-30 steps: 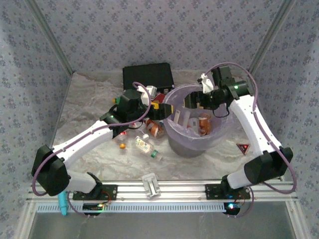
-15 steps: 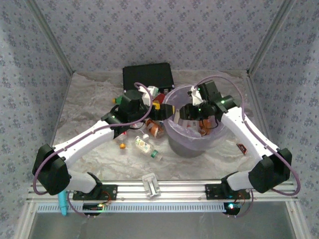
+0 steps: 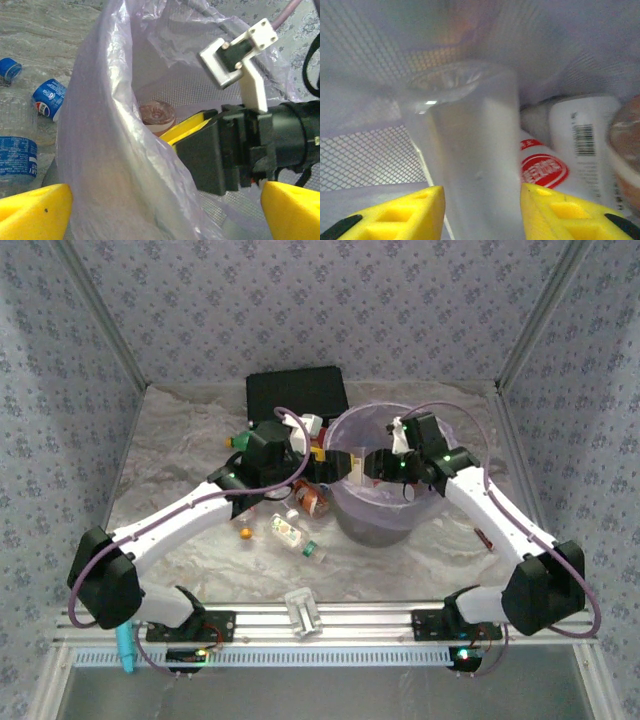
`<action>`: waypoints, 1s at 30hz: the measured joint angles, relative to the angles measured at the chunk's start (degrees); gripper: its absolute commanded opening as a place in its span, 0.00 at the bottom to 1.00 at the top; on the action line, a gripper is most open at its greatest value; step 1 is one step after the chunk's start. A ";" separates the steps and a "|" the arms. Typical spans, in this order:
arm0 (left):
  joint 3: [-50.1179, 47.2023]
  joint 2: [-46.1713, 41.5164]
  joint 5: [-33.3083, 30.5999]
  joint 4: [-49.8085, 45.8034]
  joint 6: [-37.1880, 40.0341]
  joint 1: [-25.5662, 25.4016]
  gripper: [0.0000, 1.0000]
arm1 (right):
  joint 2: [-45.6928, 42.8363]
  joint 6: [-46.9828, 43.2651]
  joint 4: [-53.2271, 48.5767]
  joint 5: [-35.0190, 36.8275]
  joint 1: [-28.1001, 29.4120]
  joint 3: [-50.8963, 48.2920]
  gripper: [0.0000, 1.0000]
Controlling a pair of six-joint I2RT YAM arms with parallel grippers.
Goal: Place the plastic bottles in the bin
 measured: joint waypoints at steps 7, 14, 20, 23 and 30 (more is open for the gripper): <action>2.19 1.79 0.26 -0.76 0.11 -0.61 0.99 | -1.07 -3.67 -4.87 1.95 -6.56 1.51 0.52; 4.42 1.40 -0.48 -4.48 2.86 -0.61 1.00 | -1.99 -6.21 -9.70 5.51 -10.25 2.14 0.54; 5.84 -1.20 -3.80 -10.67 4.85 -0.09 1.00 | -4.39 -7.21 -13.40 8.76 -13.09 2.19 0.55; 6.23 -3.50 -6.34 -14.86 4.76 2.73 1.00 | -6.01 -8.13 -14.86 7.43 -14.93 2.69 0.61; 6.32 -4.20 -12.39 -24.33 3.93 17.57 1.00 | -6.95 -9.09 -17.03 -1.92 -13.53 13.35 0.78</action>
